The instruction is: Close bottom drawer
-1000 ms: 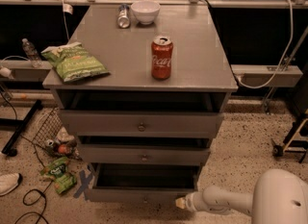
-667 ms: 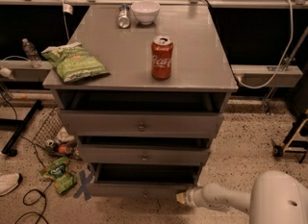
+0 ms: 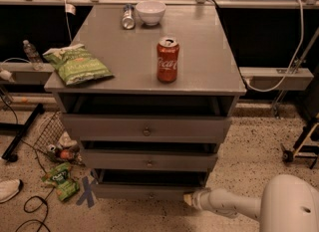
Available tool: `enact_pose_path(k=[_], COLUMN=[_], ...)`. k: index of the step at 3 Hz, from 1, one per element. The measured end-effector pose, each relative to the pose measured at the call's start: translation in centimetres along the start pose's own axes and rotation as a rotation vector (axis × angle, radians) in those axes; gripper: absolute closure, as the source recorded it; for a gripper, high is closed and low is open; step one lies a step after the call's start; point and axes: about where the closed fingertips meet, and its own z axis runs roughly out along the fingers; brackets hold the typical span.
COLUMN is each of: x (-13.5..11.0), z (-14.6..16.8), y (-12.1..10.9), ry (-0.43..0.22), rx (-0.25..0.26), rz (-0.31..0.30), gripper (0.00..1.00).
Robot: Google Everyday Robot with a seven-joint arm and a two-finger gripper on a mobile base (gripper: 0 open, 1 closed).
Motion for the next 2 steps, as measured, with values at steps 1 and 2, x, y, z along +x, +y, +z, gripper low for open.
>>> enact_pose_path(k=[1,2], x=[-1.1,-1.68], z=[-0.62,-0.77], y=[0.01,-0.13], ry=[-0.038,-0.052], rx=[0.015,0.02], rz=[-0.018,-0.022], gripper=[1.0,1.0])
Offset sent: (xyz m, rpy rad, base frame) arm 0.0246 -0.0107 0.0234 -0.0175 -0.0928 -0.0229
